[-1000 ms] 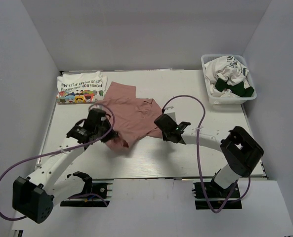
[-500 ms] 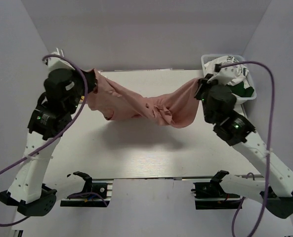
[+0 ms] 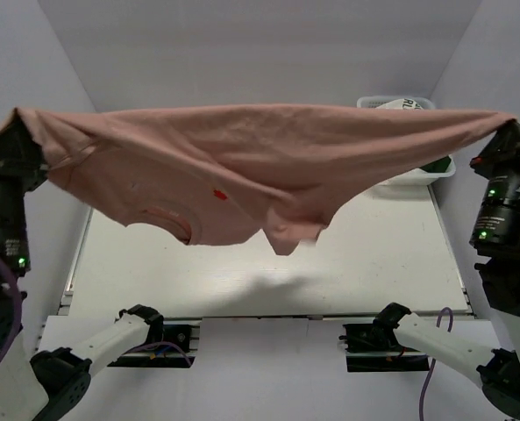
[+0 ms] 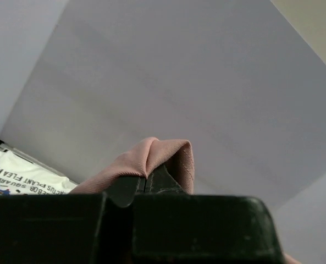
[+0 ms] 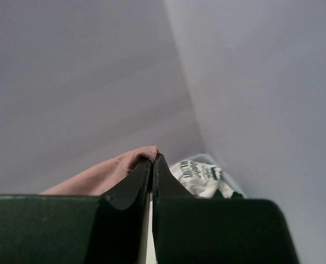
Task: Fold and stack the t-shirts
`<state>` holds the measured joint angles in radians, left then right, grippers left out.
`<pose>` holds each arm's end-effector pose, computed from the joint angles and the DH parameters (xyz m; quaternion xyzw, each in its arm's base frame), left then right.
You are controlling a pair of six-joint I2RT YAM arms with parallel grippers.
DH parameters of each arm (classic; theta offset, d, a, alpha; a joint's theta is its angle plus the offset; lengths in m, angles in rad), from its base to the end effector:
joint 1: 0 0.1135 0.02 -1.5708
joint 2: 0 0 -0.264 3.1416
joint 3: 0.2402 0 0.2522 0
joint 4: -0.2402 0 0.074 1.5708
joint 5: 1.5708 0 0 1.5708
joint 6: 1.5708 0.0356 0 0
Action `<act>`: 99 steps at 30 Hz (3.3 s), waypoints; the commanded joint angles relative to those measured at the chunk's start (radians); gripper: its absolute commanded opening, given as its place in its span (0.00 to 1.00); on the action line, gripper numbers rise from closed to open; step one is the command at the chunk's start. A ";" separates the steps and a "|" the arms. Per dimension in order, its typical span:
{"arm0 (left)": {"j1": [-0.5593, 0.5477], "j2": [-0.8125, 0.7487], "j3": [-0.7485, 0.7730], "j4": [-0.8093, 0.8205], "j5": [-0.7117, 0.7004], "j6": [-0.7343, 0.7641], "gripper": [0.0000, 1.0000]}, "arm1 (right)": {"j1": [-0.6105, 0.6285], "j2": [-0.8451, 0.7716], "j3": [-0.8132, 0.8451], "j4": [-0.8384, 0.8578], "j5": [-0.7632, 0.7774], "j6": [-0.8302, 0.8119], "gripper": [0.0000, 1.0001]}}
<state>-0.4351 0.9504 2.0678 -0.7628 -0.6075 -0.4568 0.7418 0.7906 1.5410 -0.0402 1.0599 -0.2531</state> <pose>0.0237 0.0114 0.6106 -0.2514 0.5425 -0.1836 0.7803 0.0518 0.0054 0.5717 0.2320 0.5355 -0.0149 0.8119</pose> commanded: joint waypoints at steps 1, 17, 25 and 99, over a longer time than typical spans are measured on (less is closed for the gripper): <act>-0.002 0.004 -0.064 -0.053 -0.121 0.000 0.00 | 0.007 0.009 -0.031 0.178 0.172 -0.191 0.00; 0.102 0.582 -0.749 0.069 -0.017 -0.322 0.00 | -0.284 0.535 -0.641 -0.040 -0.174 0.491 0.00; 0.113 0.760 -0.750 0.187 0.129 -0.234 0.00 | -0.342 0.822 -0.446 -0.250 -0.408 0.551 0.90; 0.114 0.011 -0.266 0.137 0.466 0.023 0.00 | 0.011 0.027 0.151 -0.363 -0.398 0.158 0.00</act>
<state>-0.3355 0.9867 1.6661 -0.6041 -0.2649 -0.4988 0.7532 0.8452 1.5810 -0.3290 0.8173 -0.0132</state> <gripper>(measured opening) 0.034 0.011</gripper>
